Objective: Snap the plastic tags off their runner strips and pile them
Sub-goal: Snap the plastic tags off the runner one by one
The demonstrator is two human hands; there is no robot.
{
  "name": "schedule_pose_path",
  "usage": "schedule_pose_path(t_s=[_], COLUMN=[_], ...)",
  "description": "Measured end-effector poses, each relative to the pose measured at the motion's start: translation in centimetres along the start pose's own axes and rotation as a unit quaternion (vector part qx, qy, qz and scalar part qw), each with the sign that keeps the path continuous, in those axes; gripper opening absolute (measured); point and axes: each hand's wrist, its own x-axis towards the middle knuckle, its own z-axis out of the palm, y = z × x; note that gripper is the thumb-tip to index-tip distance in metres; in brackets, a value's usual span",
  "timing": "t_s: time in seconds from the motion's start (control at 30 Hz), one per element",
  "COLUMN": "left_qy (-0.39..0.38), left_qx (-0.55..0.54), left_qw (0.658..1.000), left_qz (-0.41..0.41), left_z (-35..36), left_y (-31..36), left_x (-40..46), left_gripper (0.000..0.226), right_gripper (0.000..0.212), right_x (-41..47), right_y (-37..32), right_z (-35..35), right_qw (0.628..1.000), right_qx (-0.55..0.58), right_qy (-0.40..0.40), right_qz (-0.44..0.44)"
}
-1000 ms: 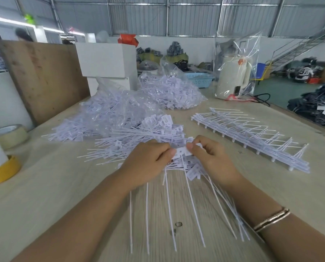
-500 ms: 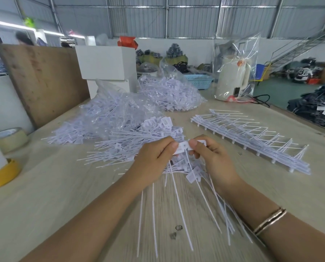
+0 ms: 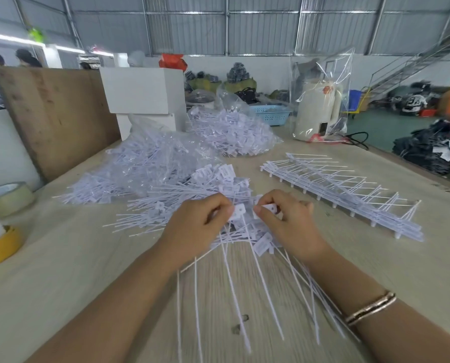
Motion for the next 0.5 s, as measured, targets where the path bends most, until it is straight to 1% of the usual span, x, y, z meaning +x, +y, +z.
schedule_pose_path(t_s=[0.03,0.1,0.13,0.17,0.23,0.27,0.3,0.37,0.43,0.5], left_qy=[-0.012,-0.026,-0.033,-0.040,-0.046,-0.044,-0.038,-0.024,-0.012,-0.003], left_qx=[0.021,0.037,0.041,0.050,0.084,0.097,0.100,0.091,0.073,0.067], left_qw=[1.000,0.999,0.999,0.998,0.995,0.993,0.993,0.994,0.995,0.996], left_qz=[0.002,0.003,0.003,0.006,0.029,0.043,0.052,0.061,0.062,0.059], left_z=[0.1,0.4,0.5,0.6,1.0,1.1,1.3,1.5,1.4,0.8], left_y=[0.0,0.2,0.3,0.3,0.4,0.5,0.6,0.9,1.0,0.7], left_x=[-0.1,-0.2,-0.2,-0.2,-0.2,-0.2,-0.3,-0.4,-0.4,-0.2], left_gripper=[0.011,0.009,0.009,0.010,0.011,0.011,0.010,0.006,0.003,0.010], right_gripper=[0.014,0.004,0.008,0.011,0.016,0.021,0.024,0.024,0.024,0.026], right_x=[0.0,-0.1,-0.1,-0.1,-0.2,-0.3,-0.5,-0.8,-0.8,-0.7], right_y=[0.1,0.4,0.5,0.5,-0.2,-0.5,-0.8,-1.1,-1.1,-0.8], right_z=[-0.1,-0.1,-0.1,0.0,-0.1,0.0,0.1,0.4,0.5,0.4], right_qw=[1.000,0.995,0.992,0.992,0.998,0.998,0.996,0.992,0.991,0.991], right_qx=[-0.026,-0.097,-0.122,-0.120,-0.029,0.015,0.032,0.003,-0.015,0.008], right_qy=[-0.006,-0.029,-0.033,-0.027,-0.011,-0.019,-0.038,-0.065,-0.053,-0.032], right_qz=[-0.006,-0.014,-0.025,-0.041,-0.061,-0.066,-0.077,-0.107,-0.126,-0.126])
